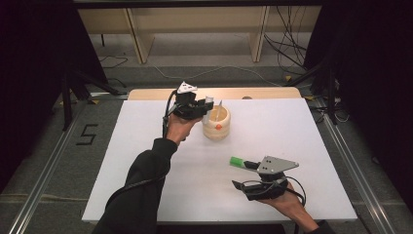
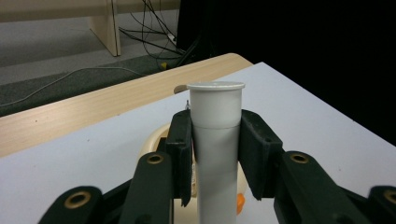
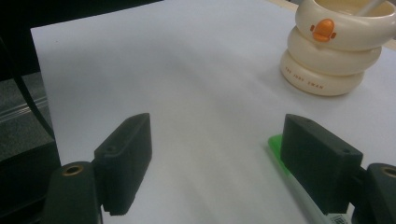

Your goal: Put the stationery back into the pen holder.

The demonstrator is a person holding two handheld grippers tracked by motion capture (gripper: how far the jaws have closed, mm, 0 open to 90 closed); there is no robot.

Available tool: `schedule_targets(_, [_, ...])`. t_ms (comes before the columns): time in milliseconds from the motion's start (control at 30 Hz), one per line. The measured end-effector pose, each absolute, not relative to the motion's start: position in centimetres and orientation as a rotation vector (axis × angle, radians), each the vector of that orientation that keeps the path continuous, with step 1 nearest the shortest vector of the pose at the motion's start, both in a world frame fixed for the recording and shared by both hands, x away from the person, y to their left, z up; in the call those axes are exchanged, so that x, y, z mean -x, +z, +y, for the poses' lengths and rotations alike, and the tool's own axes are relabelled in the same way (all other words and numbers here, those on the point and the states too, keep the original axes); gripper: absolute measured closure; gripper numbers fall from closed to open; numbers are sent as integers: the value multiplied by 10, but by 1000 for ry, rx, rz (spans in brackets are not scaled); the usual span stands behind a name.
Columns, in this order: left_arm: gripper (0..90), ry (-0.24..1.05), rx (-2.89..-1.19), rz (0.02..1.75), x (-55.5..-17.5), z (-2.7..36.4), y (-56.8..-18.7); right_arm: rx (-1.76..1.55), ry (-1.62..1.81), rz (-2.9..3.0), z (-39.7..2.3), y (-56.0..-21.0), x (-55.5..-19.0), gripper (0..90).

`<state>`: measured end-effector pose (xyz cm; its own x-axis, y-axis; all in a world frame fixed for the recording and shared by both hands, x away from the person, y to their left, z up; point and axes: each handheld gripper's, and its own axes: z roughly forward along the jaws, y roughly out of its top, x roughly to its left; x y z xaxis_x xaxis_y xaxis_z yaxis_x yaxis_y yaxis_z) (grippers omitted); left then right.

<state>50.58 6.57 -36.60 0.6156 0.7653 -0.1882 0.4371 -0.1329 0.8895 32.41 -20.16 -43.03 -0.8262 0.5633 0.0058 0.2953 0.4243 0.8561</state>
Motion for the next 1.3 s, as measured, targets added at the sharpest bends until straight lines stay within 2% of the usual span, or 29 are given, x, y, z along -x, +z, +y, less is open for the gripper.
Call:
schedule_targets(400, [671, 412, -1735, 1006, -528, 53, -372, -750, 1354, 2404, -202, -430, -323, 259])
schedule_targets(1300, [668, 421, -1719, 1047, -540, 35, -395, -740, 1360, 2404, -202, -431, -323, 259])
